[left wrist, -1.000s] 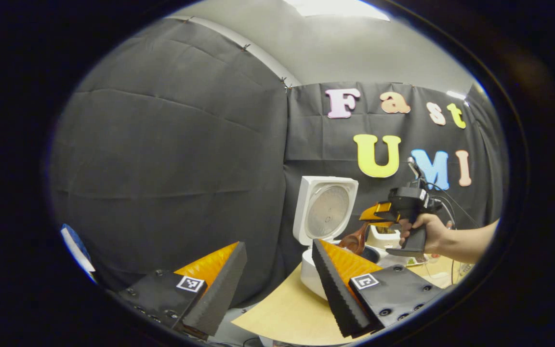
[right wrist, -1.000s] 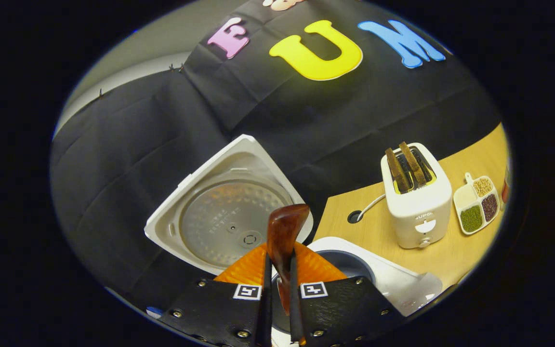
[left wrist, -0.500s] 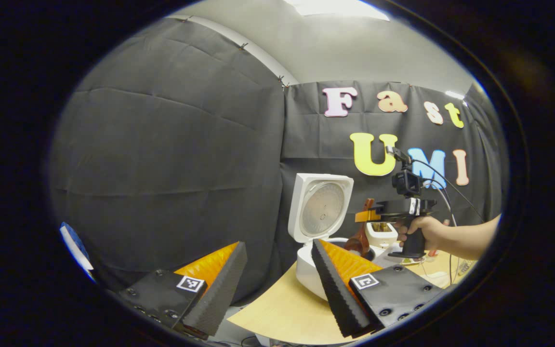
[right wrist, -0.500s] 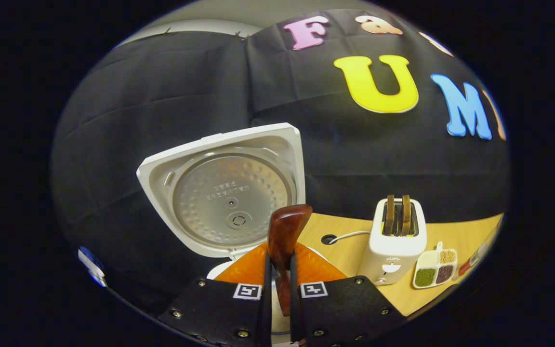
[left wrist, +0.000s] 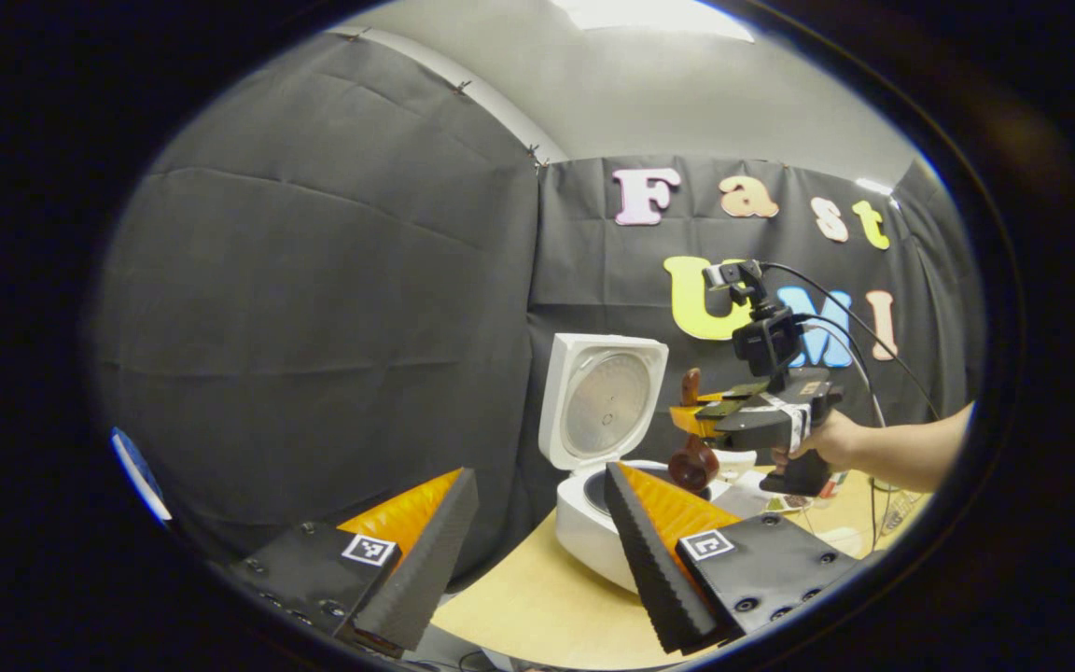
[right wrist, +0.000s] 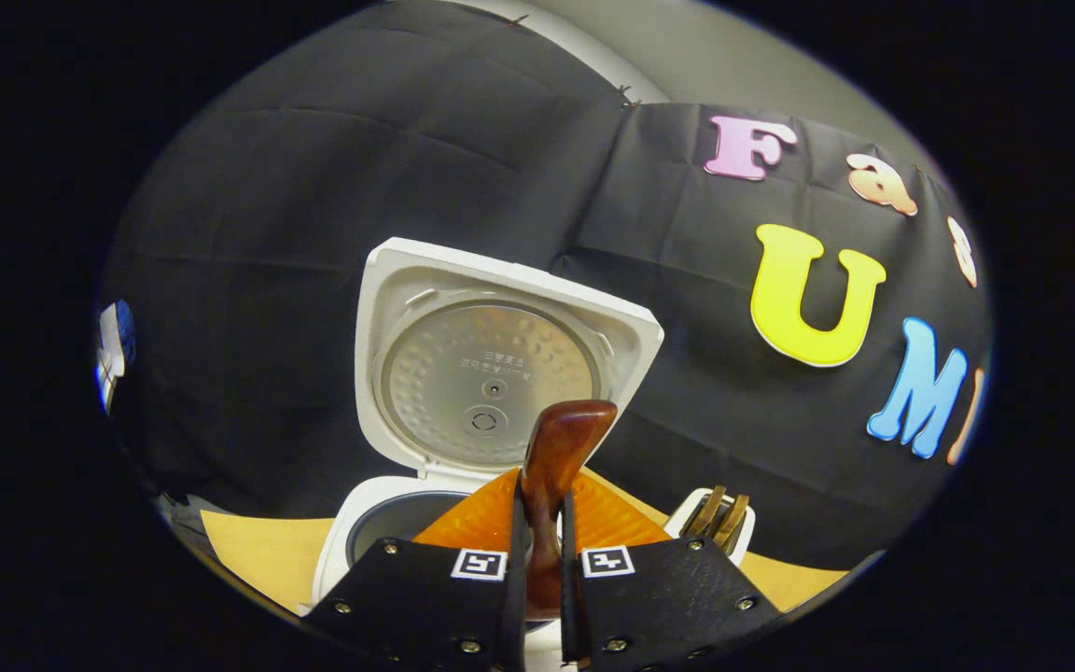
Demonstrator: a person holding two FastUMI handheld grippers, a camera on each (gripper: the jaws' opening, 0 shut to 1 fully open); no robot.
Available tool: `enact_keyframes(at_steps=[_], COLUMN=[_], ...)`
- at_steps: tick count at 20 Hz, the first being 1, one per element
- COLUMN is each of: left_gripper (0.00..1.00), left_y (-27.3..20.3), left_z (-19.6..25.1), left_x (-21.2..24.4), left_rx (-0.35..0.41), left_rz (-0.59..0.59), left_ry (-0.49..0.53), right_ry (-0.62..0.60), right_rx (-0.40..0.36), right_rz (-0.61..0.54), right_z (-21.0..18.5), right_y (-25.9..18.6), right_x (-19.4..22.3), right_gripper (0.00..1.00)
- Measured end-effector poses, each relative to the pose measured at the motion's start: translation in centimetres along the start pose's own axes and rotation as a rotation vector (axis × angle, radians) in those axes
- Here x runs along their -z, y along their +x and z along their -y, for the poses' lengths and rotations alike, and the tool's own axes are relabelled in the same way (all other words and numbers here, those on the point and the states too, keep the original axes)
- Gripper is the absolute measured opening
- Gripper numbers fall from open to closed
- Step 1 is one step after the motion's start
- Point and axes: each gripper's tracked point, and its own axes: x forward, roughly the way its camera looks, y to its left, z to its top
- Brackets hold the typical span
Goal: Close the left gripper, press the button to open the rice cooker; take a wooden spoon from the chopstick holder with the right hand, scoop a spoonful of rice and pour it into the rice cooker, then put the wooden spoon back into the chopstick holder.
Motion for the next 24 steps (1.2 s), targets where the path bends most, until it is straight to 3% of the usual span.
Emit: enact_keyframes(at_steps=[2,4,10,16,24], left_gripper=[0.95,0.95,0.95,0.95,0.95], left_y=[-0.1,0.0,-0.2,0.5,2.3], left_z=[-0.1,-0.1,-0.5,0.3,3.6], left_x=[0.0,-0.2,-1.2,-2.5,-5.4], left_rx=[0.001,0.001,-0.001,0.002,0.027], left_rz=[0.000,0.001,0.011,0.027,0.075], left_ry=[0.004,0.000,0.015,0.024,0.036], right_ry=[-0.018,0.041,0.474,0.736,0.739], right_rx=[0.003,-0.017,-0.072,-0.059,0.115], right_rz=[0.003,-0.007,-0.017,0.056,0.148], right_z=[-0.3,-0.2,0.5,3.1,12.1], right_y=[-0.4,-0.4,-1.5,-5.1,-12.8], right_x=[0.4,0.6,-0.5,-2.8,-3.1], right_gripper=[0.15,0.15,0.15,0.15,0.15])
